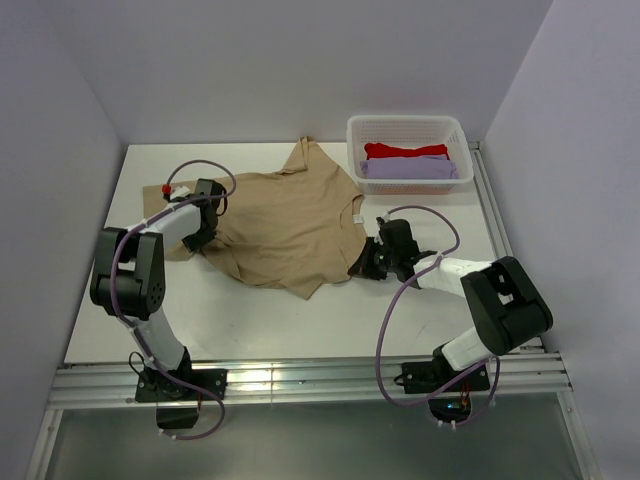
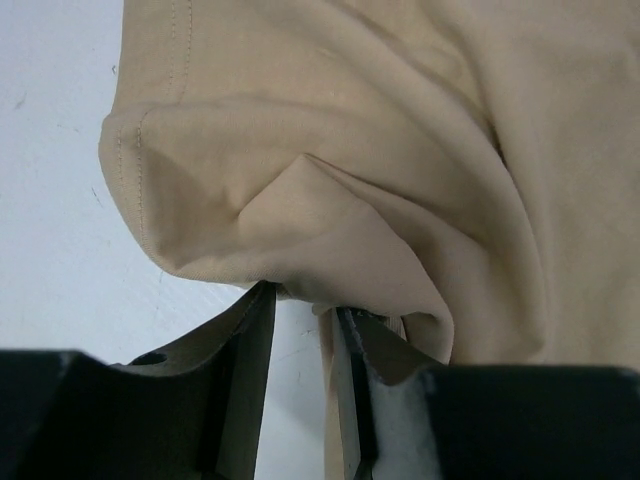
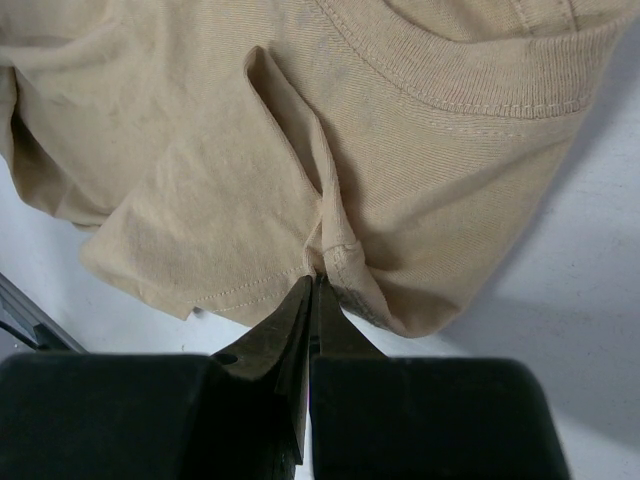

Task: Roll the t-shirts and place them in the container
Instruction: Flatten the tshirt

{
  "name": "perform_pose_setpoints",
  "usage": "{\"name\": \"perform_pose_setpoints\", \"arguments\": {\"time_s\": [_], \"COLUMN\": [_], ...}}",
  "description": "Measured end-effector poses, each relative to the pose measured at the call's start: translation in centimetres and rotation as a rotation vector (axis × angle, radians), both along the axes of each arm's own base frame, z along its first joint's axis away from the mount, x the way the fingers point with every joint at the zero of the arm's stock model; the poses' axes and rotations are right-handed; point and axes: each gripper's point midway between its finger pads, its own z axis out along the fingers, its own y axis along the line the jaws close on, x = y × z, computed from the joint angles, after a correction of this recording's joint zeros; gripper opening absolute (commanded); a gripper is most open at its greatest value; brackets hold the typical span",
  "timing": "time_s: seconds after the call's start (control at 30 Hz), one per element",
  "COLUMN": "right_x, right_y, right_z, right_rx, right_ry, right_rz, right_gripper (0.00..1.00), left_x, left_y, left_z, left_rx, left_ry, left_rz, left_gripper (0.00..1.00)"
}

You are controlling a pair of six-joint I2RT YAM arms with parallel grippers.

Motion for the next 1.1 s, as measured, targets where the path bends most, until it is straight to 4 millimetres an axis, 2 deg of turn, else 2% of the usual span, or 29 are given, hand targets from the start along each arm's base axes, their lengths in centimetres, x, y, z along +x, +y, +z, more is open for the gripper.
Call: {"name": "perform_pose_setpoints", "arguments": {"time_s": [0.33,0.47,0.77,0.97,1.1], "right_x": [-0.1,-0.1,-0.1,-0.1,-0.1], "right_y": [0.0,0.0,0.0,0.0,0.0], "right_z": [-0.2,-0.2,-0.2,-0.2,-0.2], "right_rx": [-0.002,-0.002,-0.002,-0.003,-0.002], "right_ry": [0.007,0.006,0.006,0.006,0.005], "right_rz": [0.001,0.000,0.001,0.001,0.002], "right_gripper": [0.00,0.00,0.00,0.00,0.00], "left_x": [-0.1,-0.1,0.1,0.2,0.2], "left_y": [-0.8,-1.0,-1.3,-1.8,-2.0], "left_z": [0.0,0.0,-0.2,-1.0,-1.0], "left_rx": [-0.003,-0.002,-0.003,-0.003,-0.002], "left_ry": [-0.004,-0.004,-0.006,0.012,0.011], "left_rz": [-0.026,-0.030,-0.041,-0.064,-0.071], "left_gripper": [0.35,0.30,0.29,0.37,0.35]}}
